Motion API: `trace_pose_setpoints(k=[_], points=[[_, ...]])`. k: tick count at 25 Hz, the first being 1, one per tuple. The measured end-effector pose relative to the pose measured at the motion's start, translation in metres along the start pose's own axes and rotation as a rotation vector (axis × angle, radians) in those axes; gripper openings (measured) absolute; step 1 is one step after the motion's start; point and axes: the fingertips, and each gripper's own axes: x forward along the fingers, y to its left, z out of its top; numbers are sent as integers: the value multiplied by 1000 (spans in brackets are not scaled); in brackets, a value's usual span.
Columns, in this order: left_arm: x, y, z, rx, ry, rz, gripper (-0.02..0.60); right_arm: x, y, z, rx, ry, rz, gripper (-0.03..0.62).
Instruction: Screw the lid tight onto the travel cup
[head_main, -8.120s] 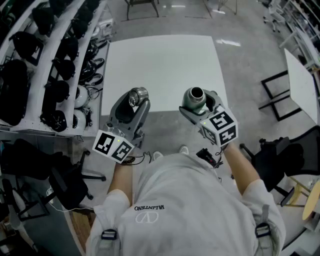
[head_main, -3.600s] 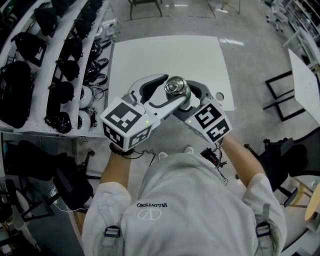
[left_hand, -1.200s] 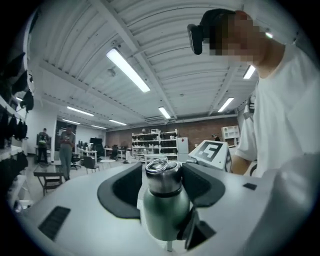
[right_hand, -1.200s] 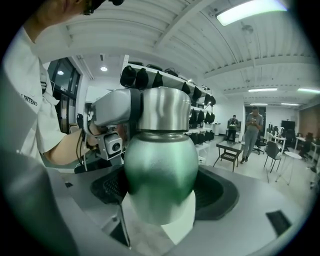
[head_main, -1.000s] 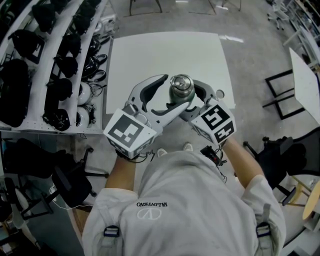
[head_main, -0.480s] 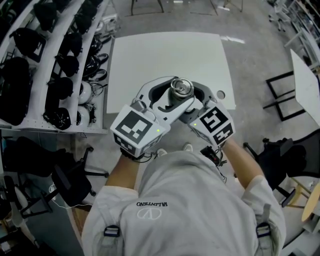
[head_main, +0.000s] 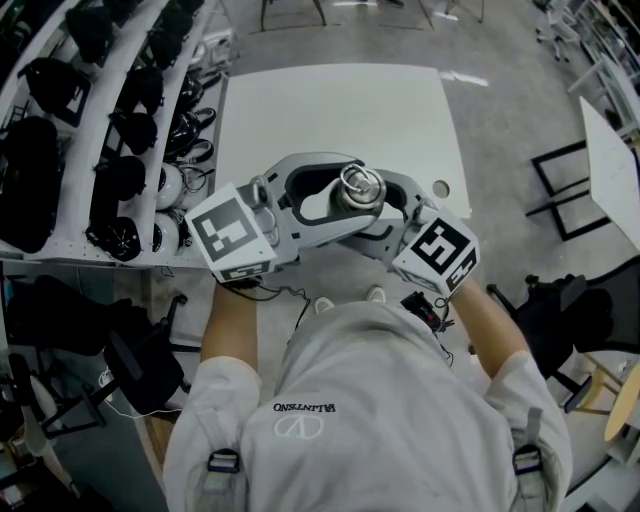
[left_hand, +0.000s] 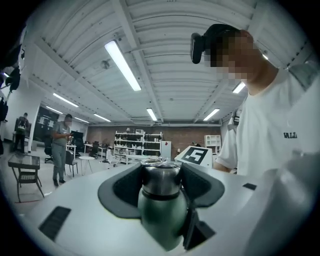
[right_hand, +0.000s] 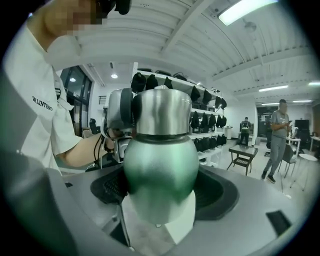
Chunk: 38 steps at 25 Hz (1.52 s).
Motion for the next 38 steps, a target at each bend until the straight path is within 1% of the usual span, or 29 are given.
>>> trace_pose_setpoints(k=[2,3,5,6,8,11,12,13,14,15,16,18,20,25,27,29,30,32,34,35,36,38], points=[[-1,3,-2,23,6,51,250,2,-3,-2,-1,18,-23,387],[-2,6,-4,49,29,94,255,2,-6,-3,3,29,-43,387],[-3,11,-9,109,96,198,301,2,-16,-8,17,56,-95,387],[-3,13,-10,118,122,253,316,2,-21,-11,24,72,-125,387],[-4,17,-13,82,150,356,327,0,-30,-17,36,101,-172,387],[-4,28,-21,21,188,498,325,0,-33,-20,45,116,-194,387],[-3,31,-24,10,195,526,325,1,-33,-19,40,117,-197,387],[-2,32,-26,-5,197,536,325,3,-31,-19,33,119,-197,387],[-1,32,-27,-22,194,535,325,5,-30,-19,28,120,-195,387],[1,30,-28,-36,190,532,310,6,-29,-18,25,120,-194,387],[2,29,-28,-39,189,534,262,7,-28,-18,24,119,-194,387],[3,27,-28,-24,200,539,258,7,-27,-18,31,116,-193,387],[5,25,-28,-14,207,507,256,5,-27,-19,42,111,-186,387],[5,18,-21,-8,156,301,255,3,-17,-11,39,64,-119,387],[6,10,-16,21,145,207,255,3,-9,-7,36,41,-76,387],[6,-2,-10,48,115,107,255,2,1,-2,33,14,-25,387],[5,-6,-8,51,101,68,255,2,6,0,32,0,1,387],[1,-9,-5,46,81,22,255,2,12,4,29,-17,40,387],[-2,-10,-6,44,63,2,255,2,14,3,24,-14,51,387],[-2,-9,-7,49,58,8,255,2,13,2,22,-7,46,387],[-3,-8,-8,61,61,25,256,3,12,1,20,2,35,387],[-3,-4,-12,104,92,101,259,4,7,-3,20,24,-2,387]])
